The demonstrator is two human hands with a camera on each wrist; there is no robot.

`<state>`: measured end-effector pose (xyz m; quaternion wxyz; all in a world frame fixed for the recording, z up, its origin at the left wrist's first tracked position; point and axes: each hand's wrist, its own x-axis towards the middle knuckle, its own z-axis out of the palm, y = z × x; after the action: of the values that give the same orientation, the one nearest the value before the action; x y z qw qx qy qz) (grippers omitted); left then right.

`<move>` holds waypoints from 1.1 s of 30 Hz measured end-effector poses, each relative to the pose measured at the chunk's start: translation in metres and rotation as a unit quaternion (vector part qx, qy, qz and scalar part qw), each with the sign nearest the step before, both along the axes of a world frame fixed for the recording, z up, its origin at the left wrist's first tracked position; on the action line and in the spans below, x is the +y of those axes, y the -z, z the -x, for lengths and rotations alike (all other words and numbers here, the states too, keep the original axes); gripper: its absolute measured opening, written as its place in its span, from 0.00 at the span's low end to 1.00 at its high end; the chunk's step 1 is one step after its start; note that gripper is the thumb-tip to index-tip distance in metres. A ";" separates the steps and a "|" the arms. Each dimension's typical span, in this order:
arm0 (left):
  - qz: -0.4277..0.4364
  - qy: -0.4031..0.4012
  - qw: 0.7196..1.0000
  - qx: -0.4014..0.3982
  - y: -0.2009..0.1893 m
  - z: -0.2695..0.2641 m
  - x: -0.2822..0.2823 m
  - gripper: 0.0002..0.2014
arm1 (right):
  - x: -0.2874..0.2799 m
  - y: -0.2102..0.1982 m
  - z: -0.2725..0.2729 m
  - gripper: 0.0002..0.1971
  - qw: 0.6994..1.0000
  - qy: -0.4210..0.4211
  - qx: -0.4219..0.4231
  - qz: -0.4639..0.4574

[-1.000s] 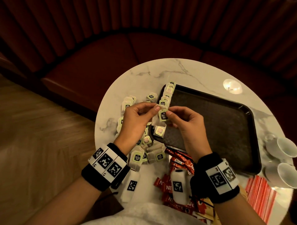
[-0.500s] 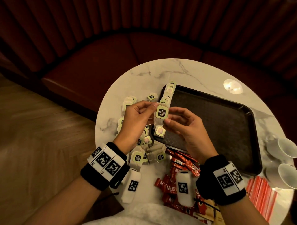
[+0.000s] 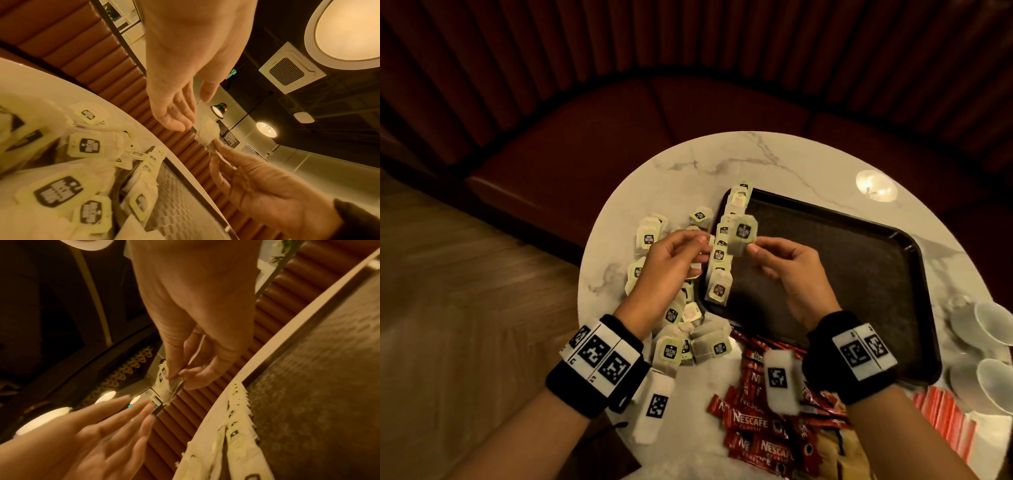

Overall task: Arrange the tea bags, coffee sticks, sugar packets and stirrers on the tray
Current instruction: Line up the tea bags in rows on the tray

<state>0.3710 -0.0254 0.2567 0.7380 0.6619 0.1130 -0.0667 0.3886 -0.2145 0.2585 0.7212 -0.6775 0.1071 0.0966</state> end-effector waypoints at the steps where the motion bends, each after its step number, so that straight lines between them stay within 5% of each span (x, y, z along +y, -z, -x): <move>1: -0.015 0.008 1.000 0.008 0.004 0.000 0.002 0.09 | -0.007 0.008 -0.013 0.07 1.000 0.016 0.009 0.002; 6: -0.184 0.062 0.981 -0.023 0.027 0.010 0.014 0.06 | -0.037 0.053 -0.089 0.12 0.994 0.083 0.046 0.059; 7: -0.269 0.076 0.959 -0.041 0.033 0.013 0.016 0.06 | -0.040 0.060 -0.103 0.13 0.992 0.090 0.051 0.073; 10: -0.512 0.163 0.839 -0.085 0.044 0.025 0.021 0.11 | -0.049 0.078 -0.138 0.14 0.985 0.103 0.069 0.122; 12: -0.539 0.192 0.815 -0.087 0.051 0.028 0.026 0.13 | -0.051 0.089 -0.157 0.13 0.978 0.108 0.083 0.155; 16: -0.496 0.193 0.842 -0.088 0.061 0.035 0.038 0.18 | -0.049 0.103 -0.183 0.08 0.969 0.103 0.084 0.208; 20: -0.423 0.183 0.882 -0.103 0.065 0.038 0.043 0.11 | -0.050 0.108 -0.197 0.06 0.964 0.072 0.097 0.236; 25: -0.372 0.199 0.897 -0.131 0.064 0.040 0.049 0.12 | -0.075 0.122 -0.204 0.41 0.966 0.041 0.084 0.242; 29: -0.364 0.221 0.889 -0.169 0.063 0.045 0.057 0.11 | -0.045 0.054 -0.137 0.21 0.959 0.003 0.022 0.284; 33: -0.379 0.237 0.880 -0.161 0.065 0.060 0.068 0.10 | -0.016 0.013 -0.049 0.09 0.930 -0.196 -0.032 0.309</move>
<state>0.3113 0.0429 0.1913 0.4006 0.8997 -0.1510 -0.0848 0.4381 -0.2301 0.2453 0.4458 -0.8771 -0.0263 0.1768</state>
